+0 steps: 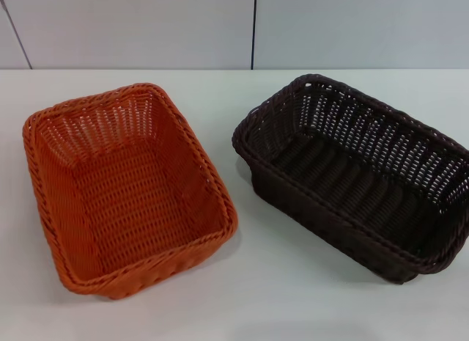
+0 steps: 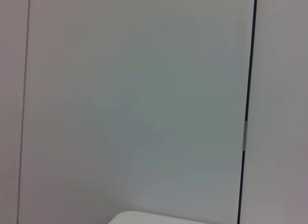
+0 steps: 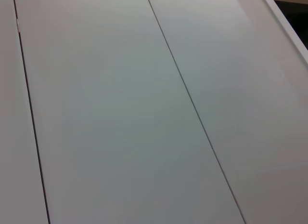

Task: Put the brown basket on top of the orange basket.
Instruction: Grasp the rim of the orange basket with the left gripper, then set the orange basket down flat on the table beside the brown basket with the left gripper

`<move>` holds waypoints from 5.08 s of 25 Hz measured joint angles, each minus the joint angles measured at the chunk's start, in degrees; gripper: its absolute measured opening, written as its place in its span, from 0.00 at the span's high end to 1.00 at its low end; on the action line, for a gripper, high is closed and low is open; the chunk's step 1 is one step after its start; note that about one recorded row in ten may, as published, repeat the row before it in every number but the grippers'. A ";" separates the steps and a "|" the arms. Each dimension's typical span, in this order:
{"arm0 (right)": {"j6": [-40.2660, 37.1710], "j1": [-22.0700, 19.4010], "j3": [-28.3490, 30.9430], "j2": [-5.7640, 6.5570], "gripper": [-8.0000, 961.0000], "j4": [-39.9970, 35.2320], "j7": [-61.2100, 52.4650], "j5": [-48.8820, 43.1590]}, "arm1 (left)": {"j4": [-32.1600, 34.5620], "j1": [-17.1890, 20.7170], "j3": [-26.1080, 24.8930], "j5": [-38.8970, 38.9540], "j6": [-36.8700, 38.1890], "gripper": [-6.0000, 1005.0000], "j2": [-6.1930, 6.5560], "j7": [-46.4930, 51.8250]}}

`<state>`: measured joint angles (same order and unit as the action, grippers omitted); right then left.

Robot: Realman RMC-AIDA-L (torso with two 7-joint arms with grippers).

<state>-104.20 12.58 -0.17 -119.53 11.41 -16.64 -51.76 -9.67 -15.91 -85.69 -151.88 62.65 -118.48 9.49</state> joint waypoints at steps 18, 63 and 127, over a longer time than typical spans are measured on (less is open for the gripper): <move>-1.94 2.14 2.29 0.27 0.22 -3.09 -0.47 0.33 | -2.30 -0.62 -7.78 -0.26 0.15 0.24 0.40 2.75; 1.87 4.25 1.57 0.32 0.21 -7.22 -4.58 -0.19 | -87.48 -2.64 -15.57 -13.63 -139.70 0.26 0.45 -5.79; -1.60 2.56 7.02 0.66 0.21 -13.48 -9.70 -0.01 | -87.10 -8.43 -18.41 -13.69 -139.83 0.81 0.78 -12.37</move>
<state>-105.80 15.13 6.85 -118.87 -2.07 -26.34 -51.77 -96.77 -24.33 -104.10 -165.57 -77.17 -117.70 -2.88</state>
